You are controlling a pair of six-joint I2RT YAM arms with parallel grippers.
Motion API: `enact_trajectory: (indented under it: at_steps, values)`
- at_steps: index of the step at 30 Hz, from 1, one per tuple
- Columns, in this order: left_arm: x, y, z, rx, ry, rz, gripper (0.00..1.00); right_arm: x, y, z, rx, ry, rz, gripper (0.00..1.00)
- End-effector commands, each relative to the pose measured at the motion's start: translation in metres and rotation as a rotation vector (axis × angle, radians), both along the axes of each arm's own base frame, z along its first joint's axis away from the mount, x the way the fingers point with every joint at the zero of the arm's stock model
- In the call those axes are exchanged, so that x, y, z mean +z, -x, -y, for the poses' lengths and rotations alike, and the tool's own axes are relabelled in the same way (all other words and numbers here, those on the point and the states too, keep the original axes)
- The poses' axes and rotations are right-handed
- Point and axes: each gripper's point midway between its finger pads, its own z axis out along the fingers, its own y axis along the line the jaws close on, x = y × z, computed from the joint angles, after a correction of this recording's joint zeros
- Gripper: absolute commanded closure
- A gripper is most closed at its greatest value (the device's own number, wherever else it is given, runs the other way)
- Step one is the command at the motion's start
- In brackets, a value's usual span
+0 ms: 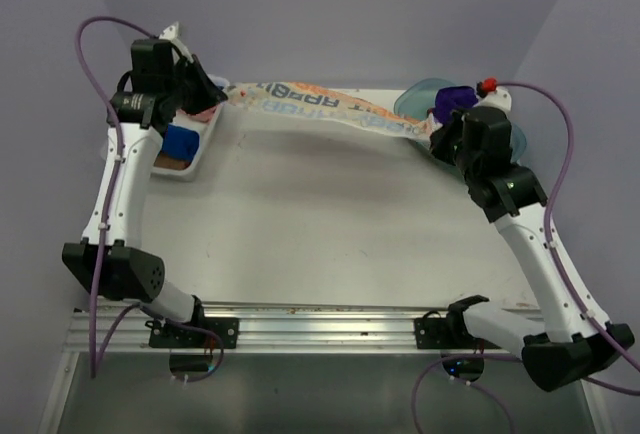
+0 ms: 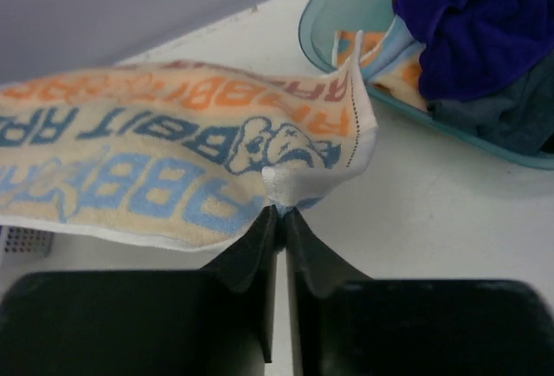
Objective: Roll the towels
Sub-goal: Flatten the towel
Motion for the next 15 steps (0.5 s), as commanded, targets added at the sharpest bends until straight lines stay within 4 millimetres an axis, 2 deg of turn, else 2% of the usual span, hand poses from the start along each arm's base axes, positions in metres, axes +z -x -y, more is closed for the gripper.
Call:
enact_trajectory:
  at_steps: [1,2,3,4,5,6,7,8,11,15]
  values:
    - [-0.052,0.034,0.008,-0.055,0.009,-0.096,1.0,-0.07,0.03,-0.007,0.044,-0.032,-0.161,0.83]
    - [-0.095,0.049,0.008,-0.054,0.007,-0.177,1.0,-0.09,0.039,-0.009,0.039,-0.065,-0.209,0.74]
    - [-0.117,0.057,0.007,-0.052,0.005,-0.225,1.0,-0.13,0.056,-0.006,0.033,-0.068,-0.295,0.66]
    - [-0.139,0.067,0.009,-0.062,0.015,-0.277,1.0,-0.149,0.067,-0.007,0.032,-0.083,-0.343,0.58]
    - [-0.179,0.086,0.011,-0.069,0.026,-0.369,1.0,-0.164,0.077,-0.006,0.005,-0.11,-0.389,0.55]
    - [-0.197,0.096,0.011,-0.071,0.03,-0.413,1.0,-0.187,0.092,-0.001,-0.014,-0.111,-0.442,0.52]
    - [-0.211,0.102,0.011,-0.069,0.03,-0.438,1.0,-0.195,0.099,0.0,-0.024,-0.119,-0.459,0.5]
    - [-0.234,0.118,0.009,-0.065,0.03,-0.497,1.0,-0.209,0.107,0.002,-0.044,-0.13,-0.488,0.49]
    - [-0.253,0.132,0.003,-0.047,0.002,-0.542,1.0,-0.218,0.113,0.009,-0.079,-0.121,-0.495,0.46]
    - [-0.252,0.132,-0.004,-0.028,-0.04,-0.542,1.0,-0.231,0.104,0.005,-0.074,-0.109,-0.53,0.44]
